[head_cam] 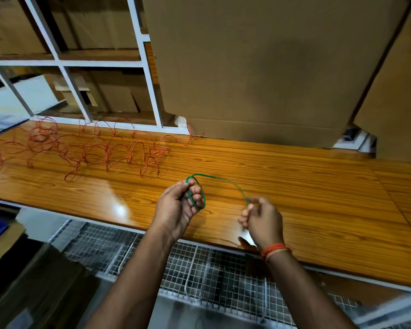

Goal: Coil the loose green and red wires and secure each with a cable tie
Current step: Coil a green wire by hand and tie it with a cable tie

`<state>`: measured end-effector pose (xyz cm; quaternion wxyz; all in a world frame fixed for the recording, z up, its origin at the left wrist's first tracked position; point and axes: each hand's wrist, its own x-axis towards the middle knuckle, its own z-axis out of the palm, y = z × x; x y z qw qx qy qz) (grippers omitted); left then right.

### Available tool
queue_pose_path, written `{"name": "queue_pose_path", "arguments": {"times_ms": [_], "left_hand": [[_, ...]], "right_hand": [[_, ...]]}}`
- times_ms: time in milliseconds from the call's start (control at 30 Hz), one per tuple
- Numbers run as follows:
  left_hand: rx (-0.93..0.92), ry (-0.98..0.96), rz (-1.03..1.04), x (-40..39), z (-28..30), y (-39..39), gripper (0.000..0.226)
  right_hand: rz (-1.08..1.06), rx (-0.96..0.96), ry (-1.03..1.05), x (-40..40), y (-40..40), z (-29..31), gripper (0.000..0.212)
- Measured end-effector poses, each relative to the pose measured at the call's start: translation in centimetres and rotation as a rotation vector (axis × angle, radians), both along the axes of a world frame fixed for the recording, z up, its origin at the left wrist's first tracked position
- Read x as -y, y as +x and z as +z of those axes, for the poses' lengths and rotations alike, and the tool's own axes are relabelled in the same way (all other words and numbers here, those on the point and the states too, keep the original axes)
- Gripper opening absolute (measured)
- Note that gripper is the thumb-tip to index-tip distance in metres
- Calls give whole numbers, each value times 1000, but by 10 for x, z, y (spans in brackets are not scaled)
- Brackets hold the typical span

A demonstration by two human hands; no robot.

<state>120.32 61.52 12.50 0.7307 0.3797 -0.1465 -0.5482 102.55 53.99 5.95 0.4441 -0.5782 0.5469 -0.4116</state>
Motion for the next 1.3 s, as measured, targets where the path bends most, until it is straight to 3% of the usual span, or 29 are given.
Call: {"name": "queue_pose_path", "arguments": {"times_ms": [67, 100, 233, 333, 400, 500, 567, 833, 967, 1200, 1300], "left_hand": [[-24, -39, 1, -1, 5, 1, 24], [-21, -45, -8, -2, 7, 1, 25], [15, -35, -87, -5, 17, -4, 26], [22, -22, -174, -9, 21, -8, 19], [17, -20, -233, -11, 22, -9, 11], [28, -3, -330, -15, 21, -5, 9], [104, 15, -386, -20, 18, 0, 11], [208, 94, -564, -31, 10, 8, 35], [176, 11, -611, -37, 8, 14, 19], [120, -67, -698, -34, 7, 12, 22], [-40, -59, -769, -24, 8, 10, 24]], "right_hand": [[156, -333, 39, -6, -4, -5, 26], [192, -407, 2, -12, -4, -5, 30], [187, -192, -392, -29, 5, 17, 52], [288, -78, -445, -33, 16, 33, 65], [367, -37, -421, -34, 23, 37, 61], [420, 62, -402, -36, 26, 34, 38], [382, 26, -461, -36, 26, 32, 28], [452, -210, -640, -40, 28, 31, 21], [481, -190, -575, -43, 27, 33, 28], [545, -44, -328, -43, 25, 40, 39], [546, 8, -250, -37, 15, 40, 40]]}}
